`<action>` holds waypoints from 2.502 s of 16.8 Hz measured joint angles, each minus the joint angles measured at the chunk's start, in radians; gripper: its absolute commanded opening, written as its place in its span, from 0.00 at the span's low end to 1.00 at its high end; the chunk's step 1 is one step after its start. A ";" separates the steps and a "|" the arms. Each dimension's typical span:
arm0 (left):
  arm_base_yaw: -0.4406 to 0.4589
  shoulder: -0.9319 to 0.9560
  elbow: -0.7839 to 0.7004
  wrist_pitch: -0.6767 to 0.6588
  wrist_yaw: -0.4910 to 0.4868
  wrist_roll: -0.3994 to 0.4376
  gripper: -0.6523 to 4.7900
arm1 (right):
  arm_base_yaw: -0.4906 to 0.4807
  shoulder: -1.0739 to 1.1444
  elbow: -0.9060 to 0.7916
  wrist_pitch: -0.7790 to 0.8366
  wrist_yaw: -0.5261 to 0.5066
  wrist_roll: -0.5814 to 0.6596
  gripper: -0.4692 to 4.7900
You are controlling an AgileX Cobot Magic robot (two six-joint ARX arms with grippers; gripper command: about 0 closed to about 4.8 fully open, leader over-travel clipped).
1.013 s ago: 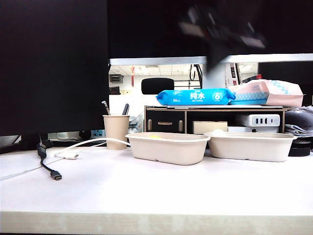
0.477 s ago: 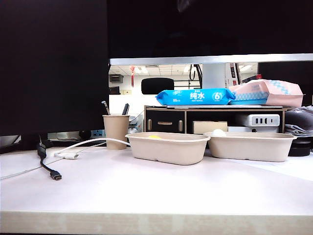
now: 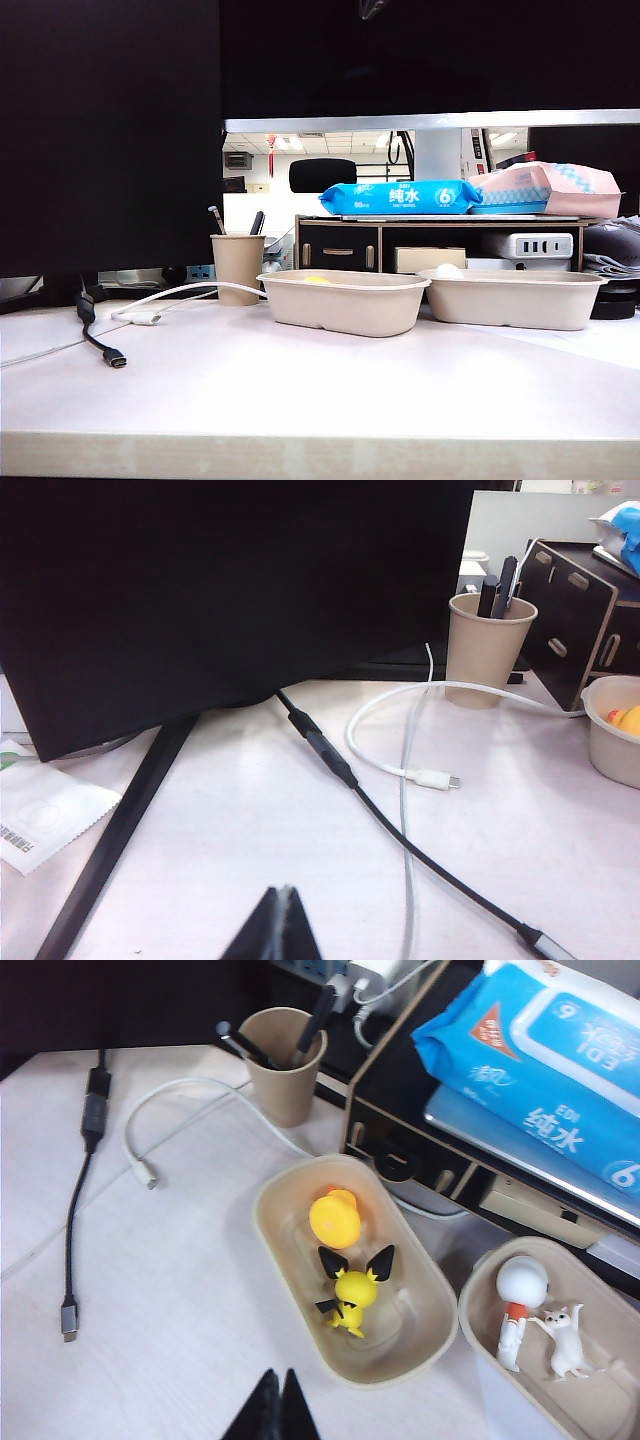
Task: Put the dolls with similar colors into the same paper box, while dolls with different colors go into separate paper boxes.
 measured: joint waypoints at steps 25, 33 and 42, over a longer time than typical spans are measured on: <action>0.000 0.000 0.000 0.000 0.002 0.000 0.11 | -0.862 -0.882 -0.661 0.292 -0.206 -0.026 0.09; 0.000 0.000 0.000 0.000 0.002 0.000 0.11 | -0.995 -1.232 -1.211 0.579 -0.452 0.096 0.09; 0.000 0.000 0.000 -0.001 0.003 0.000 0.11 | -0.994 -1.379 -1.456 0.702 -0.221 0.017 0.09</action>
